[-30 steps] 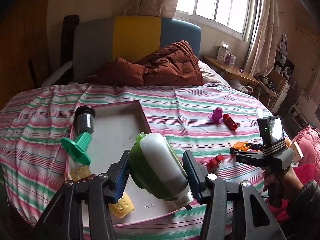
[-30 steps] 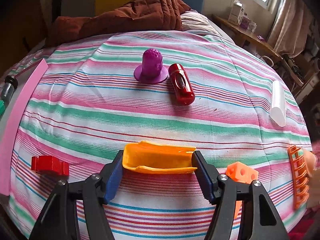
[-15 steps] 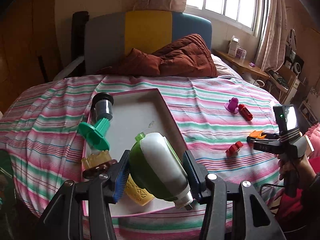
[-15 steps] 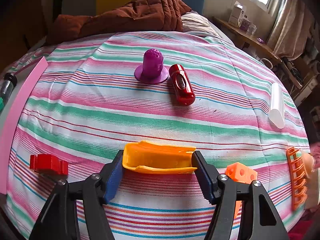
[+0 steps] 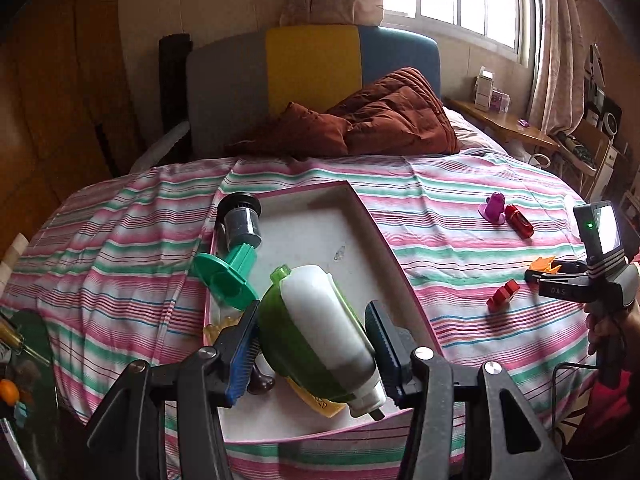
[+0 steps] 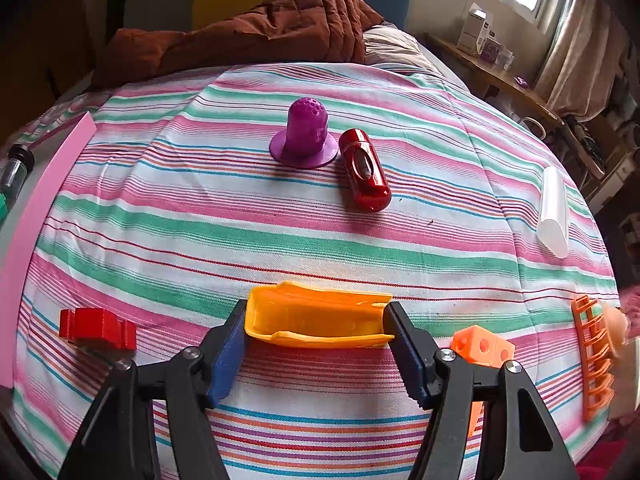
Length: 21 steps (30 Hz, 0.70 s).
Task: Organize rigid objects
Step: 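Carry the bottle to the tray and open the left tool while the right tool holds the scoop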
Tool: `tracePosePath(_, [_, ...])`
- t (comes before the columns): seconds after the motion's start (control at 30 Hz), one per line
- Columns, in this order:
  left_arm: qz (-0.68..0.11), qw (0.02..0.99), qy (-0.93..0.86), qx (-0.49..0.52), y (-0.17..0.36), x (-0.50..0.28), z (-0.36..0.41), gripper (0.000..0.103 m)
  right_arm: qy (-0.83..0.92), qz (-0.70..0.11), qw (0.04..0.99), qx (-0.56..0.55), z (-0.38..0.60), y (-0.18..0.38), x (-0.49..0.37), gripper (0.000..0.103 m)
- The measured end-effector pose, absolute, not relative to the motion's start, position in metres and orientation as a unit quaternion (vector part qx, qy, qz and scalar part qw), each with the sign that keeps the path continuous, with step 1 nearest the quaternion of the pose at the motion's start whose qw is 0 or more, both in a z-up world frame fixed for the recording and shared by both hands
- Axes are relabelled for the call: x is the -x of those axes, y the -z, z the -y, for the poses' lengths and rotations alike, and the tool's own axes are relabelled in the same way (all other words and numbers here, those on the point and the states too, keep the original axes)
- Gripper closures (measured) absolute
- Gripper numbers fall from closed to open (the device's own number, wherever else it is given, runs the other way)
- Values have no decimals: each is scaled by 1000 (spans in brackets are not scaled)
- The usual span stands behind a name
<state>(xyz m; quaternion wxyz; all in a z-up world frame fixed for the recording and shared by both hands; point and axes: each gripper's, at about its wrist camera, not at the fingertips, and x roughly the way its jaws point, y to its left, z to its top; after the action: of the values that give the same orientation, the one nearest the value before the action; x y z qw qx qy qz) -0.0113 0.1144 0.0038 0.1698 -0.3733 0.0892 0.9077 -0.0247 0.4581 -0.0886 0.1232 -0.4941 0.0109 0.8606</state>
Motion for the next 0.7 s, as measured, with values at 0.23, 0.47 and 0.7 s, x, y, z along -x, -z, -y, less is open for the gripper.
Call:
tracePosePath(0.23, [-88,172,-905,380,-1,15,-116,50,-861,-6,122,494,-457,88,26,36])
tracePosePath(0.47, [-89,176,-901,386,3,20,-119,50,-861,-7,122,494,-457,88,27,36])
tracePosePath(0.7, [-62,203,-886,412,7,36,-122,50,-861,-8,123,494,-457,88,27,36])
